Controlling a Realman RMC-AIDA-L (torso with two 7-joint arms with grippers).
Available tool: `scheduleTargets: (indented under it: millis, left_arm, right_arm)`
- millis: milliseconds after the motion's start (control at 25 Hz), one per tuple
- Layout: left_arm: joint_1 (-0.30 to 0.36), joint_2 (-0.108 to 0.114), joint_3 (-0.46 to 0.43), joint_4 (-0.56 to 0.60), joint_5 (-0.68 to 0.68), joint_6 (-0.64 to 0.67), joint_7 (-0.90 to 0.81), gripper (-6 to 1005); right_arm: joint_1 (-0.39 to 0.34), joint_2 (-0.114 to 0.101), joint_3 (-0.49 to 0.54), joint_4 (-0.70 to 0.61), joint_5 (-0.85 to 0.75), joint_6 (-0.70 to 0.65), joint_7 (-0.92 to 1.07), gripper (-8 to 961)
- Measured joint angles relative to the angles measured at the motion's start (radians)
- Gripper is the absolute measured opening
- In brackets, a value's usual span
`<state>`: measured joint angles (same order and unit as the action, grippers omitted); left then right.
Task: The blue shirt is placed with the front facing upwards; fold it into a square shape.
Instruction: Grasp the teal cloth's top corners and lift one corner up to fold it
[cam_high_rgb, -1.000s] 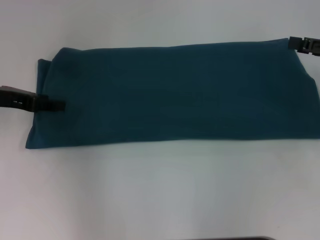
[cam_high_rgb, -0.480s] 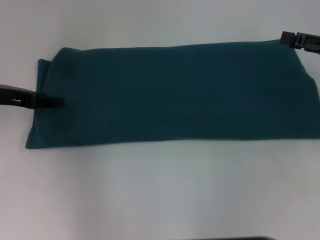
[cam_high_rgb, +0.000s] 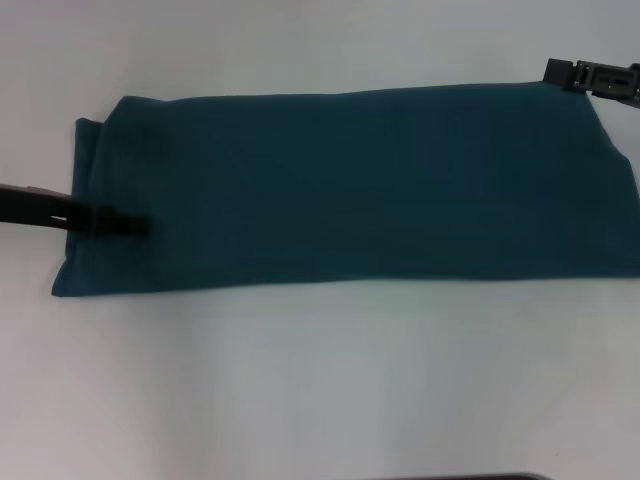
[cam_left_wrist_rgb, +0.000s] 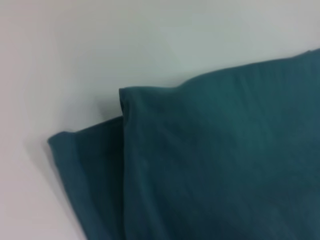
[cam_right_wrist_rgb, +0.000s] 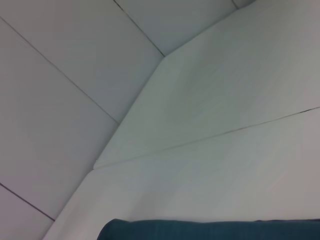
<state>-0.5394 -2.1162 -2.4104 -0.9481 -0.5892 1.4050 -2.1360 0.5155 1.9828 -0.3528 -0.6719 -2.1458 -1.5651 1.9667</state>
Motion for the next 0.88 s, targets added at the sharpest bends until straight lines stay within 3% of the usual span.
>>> scheduleTargets:
  millis: [600, 880]
  left_arm:
    - [0.006, -0.008, 0.011, -0.096, -0.001, 0.05, -0.022, 582]
    - [0.008, -0.008, 0.011, -0.09, 0.027, 0.038, -0.032, 581]
  right_arm:
    - [0.007, 0.0, -0.02, 0.0, 0.005, 0.019, -0.011, 732]
    - [0.009, 0.0, -0.02, 0.0, 0.006, 0.021, -0.013, 732]
